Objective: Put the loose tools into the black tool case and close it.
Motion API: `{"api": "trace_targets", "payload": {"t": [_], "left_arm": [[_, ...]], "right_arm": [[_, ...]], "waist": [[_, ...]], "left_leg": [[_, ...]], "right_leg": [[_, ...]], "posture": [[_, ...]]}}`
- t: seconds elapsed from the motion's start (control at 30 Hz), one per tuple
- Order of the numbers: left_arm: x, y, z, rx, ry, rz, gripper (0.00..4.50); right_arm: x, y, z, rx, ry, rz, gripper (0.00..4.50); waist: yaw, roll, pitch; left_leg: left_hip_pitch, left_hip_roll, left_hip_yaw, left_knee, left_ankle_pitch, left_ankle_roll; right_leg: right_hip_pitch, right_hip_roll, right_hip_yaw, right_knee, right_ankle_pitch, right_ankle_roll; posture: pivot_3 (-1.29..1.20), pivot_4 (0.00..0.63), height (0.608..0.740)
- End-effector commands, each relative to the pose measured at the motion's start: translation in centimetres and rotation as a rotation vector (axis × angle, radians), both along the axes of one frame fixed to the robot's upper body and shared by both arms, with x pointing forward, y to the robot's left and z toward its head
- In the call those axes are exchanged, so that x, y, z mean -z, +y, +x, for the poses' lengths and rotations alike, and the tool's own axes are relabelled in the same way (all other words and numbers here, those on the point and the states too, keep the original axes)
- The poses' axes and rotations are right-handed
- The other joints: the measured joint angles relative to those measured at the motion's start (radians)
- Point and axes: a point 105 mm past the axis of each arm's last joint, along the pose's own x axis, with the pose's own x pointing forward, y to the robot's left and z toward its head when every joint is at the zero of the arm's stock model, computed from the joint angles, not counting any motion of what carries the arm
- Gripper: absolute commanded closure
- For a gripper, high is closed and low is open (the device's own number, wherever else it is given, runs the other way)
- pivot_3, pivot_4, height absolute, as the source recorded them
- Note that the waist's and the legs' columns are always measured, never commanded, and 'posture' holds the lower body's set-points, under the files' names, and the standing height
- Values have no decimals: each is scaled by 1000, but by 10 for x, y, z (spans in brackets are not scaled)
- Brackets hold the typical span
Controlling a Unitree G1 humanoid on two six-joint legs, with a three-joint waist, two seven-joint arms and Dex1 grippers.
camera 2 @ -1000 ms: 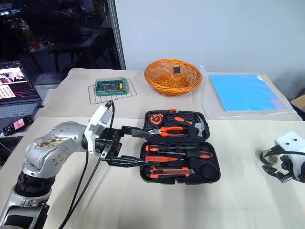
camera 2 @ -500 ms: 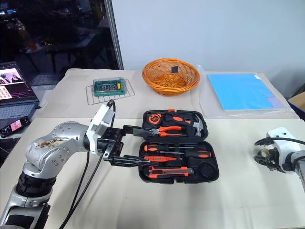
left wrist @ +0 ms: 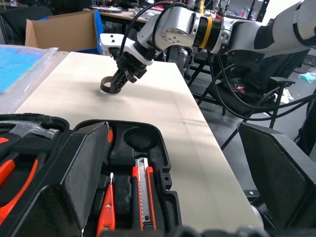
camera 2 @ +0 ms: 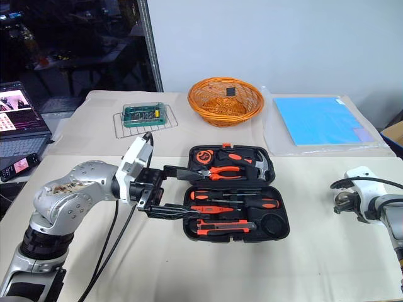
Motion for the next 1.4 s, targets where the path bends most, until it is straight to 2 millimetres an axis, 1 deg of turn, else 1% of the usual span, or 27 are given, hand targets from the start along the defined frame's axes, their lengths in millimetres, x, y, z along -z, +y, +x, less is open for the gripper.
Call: {"api": "trace_targets", "payload": {"t": [0.03,0.1,0.17,0.23,0.27,0.3,0.33,0.43,0.47,0.53,0.6,0.63,0.83,1.13,1.17,1.2,1.33,1.4], "left_arm": [[-6,6,-3,-20,-57,-25,0],[1,14,-5,-19,-41,2,0],[8,24,-10,-2,20,46,0],[11,34,-11,-14,43,65,0],[13,38,-10,-24,42,74,0],[15,41,-9,-34,38,84,0],[17,42,-8,-42,36,88,0],[20,45,-6,-51,35,92,0],[21,45,-6,-52,33,94,0],[21,44,-5,-53,29,94,0],[21,44,-4,-54,27,93,0],[20,43,-4,-54,26,93,0],[20,43,-3,-61,21,92,0],[21,43,-2,-74,12,91,0],[21,43,-1,-78,11,90,0],[22,43,-1,-81,10,90,0],[21,43,1,-91,9,85,0],[21,43,2,-99,10,80,0]], "right_arm": [[-46,22,-4,-103,-102,34,4449],[-60,60,-16,-246,-92,59,4449],[-69,100,-32,-389,-70,91,4449],[-68,140,-52,-535,-26,116,4449],[-65,155,-61,-595,-4,109,4449],[-62,165,-67,-639,0,90,4449],[-58,173,-69,-651,6,90,4449],[-37,190,-79,-698,52,77,4449],[-31,194,-80,-701,59,83,4449],[-22,192,-79,-680,76,58,4449],[-15,185,-76,-639,87,29,4449],[-14,183,-74,-626,89,23,4449],[-4,174,-76,-605,128,11,4449],[8,166,-77,-603,189,22,4449],[8,165,-78,-603,192,24,3768],[8,165,-78,-604,194,26,3585],[8,162,-75,-589,183,23,2252],[5,164,-74,-602,162,31,1584]], "waist": [[0,1,0],[-2,2,0],[-7,1,0],[-8,1,0],[-6,1,0],[-3,1,0],[-1,1,0],[9,-1,1],[10,-1,1],[10,-1,1],[8,-1,1],[8,-1,1],[7,-2,1],[10,-4,1],[10,-4,1],[11,-4,0],[13,-4,1],[14,-4,1]], "left_leg": [[0,0,0,0,0,0],[0,0,0,0,0,0],[0,2,0,-1,0,-1],[0,3,-1,-2,1,-2],[1,4,-2,-2,1,-3],[1,4,-3,-2,1,-3],[1,4,-3,-2,1,-4],[0,2,-3,-1,0,-5],[-1,1,-2,-1,-3,-9],[-2,0,-1,0,-4,-8],[-3,-1,0,1,-3,-5],[-3,-1,0,0,0,-2],[-2,1,-1,0,0,-2],[0,1,-1,0,0,-2],[-1,1,-1,0,0,-2],[-1,0,-1,0,0,-1],[-2,1,-2,-1,0,-1],[-2,1,-2,-1,-1,-1]], "right_leg": [[0,0,0,0,1,2],[0,0,0,0,3,4],[-1,1,0,0,3,4],[-1,3,0,0,2,4],[-1,3,-1,0,1,2],[-1,3,-2,0,-2,-2],[-1,3,-2,0,-2,-2],[-1,-1,-3,0,-2,-2],[-1,-3,-3,-1,-2,-2],[-1,-4,-3,-2,-2,-2],[-2,-5,-3,-1,-1,-2],[-3,-5,-3,-1,-1,-2],[-2,-3,-4,-1,-1,-3],[0,-3,-3,-1,-2,-1],[-1,-3,-3,-1,-2,-2],[-1,-4,-3,-1,-2,-2],[-2,-3,-4,-1,-2,-4],[-1,-3,-4,-1,-2,-6]], "posture": [[0,150,740],[0,150,740],[0,150,740],[0,150,740],[0,150,740],[0,150,740],[0,150,740],[0,150,740],[0,150,740],[0,150,740],[0,150,740],[0,150,740],[0,150,740],[0,150,740],[0,150,740],[0,150,740],[0,150,740],[0,150,740]]}}
